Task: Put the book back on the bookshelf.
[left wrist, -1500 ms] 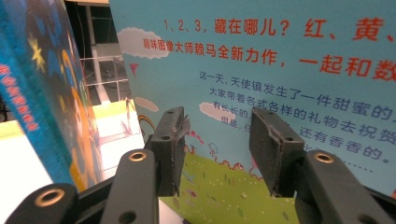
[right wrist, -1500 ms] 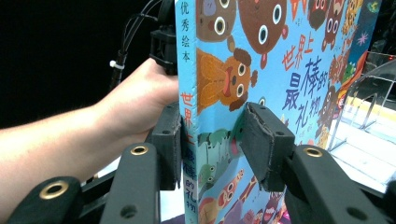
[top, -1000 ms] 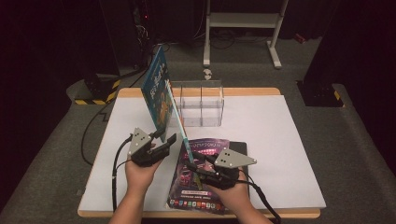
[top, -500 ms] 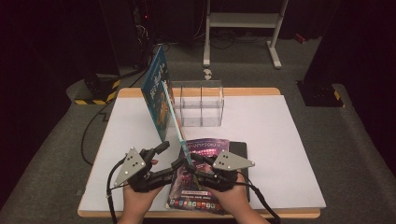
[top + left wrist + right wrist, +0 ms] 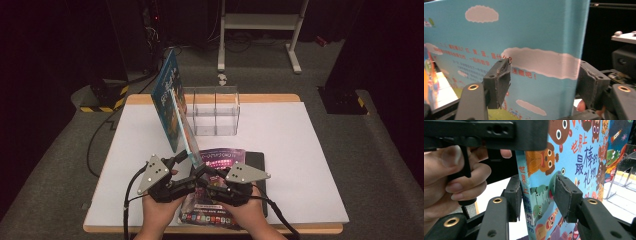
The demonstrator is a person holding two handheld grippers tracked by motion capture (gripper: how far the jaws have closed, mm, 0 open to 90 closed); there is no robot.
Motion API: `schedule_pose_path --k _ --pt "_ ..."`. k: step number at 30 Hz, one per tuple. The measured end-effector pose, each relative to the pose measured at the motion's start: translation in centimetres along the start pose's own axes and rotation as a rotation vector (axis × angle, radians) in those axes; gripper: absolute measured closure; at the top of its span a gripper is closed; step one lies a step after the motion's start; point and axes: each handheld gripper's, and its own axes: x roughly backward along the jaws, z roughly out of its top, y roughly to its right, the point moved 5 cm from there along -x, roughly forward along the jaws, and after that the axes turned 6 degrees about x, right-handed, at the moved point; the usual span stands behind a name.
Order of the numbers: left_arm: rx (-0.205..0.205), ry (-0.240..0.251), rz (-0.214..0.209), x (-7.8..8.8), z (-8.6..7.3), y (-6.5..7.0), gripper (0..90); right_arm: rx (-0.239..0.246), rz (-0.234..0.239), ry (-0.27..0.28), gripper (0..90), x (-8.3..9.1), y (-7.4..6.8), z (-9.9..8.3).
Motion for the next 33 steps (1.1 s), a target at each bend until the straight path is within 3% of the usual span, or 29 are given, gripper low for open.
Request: schedule_pose_path --k 9,12,15,19,21,23,27,33 --pt "0.002 0.000 -0.004 0.0 0.1 -0.1 33.3 -0.009 0.017 -0.005 57.5 0.4 0.0 -0.2" --pt "0.000 -0.003 -0.008 0.0 0.1 -0.1 33.3 -0.018 0.040 0.004 56.2 1.6 -0.2 -0.3" --pt "-0.004 -0.008 -0.015 0.0 0.1 -0.2 33.5 -0.008 0.026 0.021 55.7 3.3 -0.1 -0.5" --pt "-0.008 -0.013 -0.018 0.1 0.1 -0.4 33.6 -0.014 -0.077 0.038 55.3 5.9 2.3 -1.2" --pt "-0.012 -0.016 -0.018 0.2 0.1 -0.4 33.6 -0.005 -0.186 0.019 55.9 6.9 4.3 -2.1" --pt "-0.020 -0.023 -0.019 0.3 0.1 -0.4 34.3 -0.029 -0.252 0.005 56.3 7.6 6.2 -3.4" --pt "-0.028 -0.033 -0.014 0.7 0.0 -0.7 37.6 -0.095 -0.309 -0.045 56.9 8.5 8.7 -6.0" --pt "-0.020 -0.048 -0.017 1.1 -0.1 -1.3 42.2 -0.126 -0.320 -0.055 57.0 8.6 9.5 -6.9"
